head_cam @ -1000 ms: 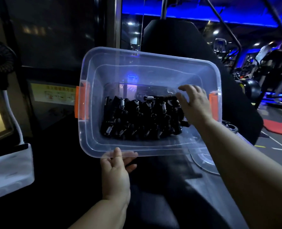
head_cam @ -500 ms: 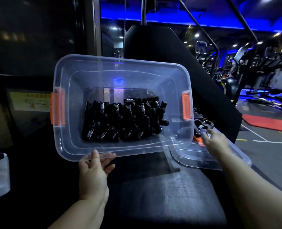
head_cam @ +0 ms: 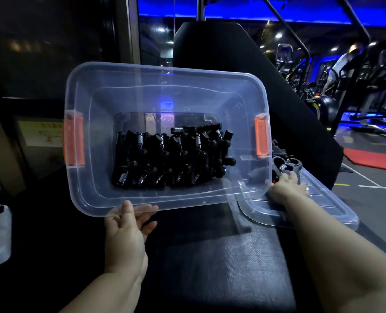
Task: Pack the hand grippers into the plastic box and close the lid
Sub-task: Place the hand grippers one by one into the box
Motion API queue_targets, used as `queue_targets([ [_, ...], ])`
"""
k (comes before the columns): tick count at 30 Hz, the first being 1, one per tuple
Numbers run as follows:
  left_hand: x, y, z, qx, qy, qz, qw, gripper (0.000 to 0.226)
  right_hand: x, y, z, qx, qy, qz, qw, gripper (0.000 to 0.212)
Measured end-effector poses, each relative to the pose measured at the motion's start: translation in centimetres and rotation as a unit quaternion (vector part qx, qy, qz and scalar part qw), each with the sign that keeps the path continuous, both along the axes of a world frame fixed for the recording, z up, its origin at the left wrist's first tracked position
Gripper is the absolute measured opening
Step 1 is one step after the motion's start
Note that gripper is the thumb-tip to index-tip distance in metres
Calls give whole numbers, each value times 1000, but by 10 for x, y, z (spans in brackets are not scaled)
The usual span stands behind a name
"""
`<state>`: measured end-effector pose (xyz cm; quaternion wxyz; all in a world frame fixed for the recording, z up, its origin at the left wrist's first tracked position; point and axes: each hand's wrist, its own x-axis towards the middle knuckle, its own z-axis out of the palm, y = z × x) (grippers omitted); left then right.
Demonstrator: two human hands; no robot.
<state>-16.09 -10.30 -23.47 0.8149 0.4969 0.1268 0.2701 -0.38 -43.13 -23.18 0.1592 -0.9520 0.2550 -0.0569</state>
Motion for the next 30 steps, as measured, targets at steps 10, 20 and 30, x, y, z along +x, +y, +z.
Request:
queue_targets([
  [10,1,-3,2,7,-1,-4,1000,15,1,-10,4,-13,-43,-12,999,56],
  [20,0,3,-1,13,0,-12,1000,34,-22,5,7,56,-20,-32,998,65],
  [30,-4,2,3,3,8,-14,1000,17,-74,6,16,-54,47,58,996,54],
])
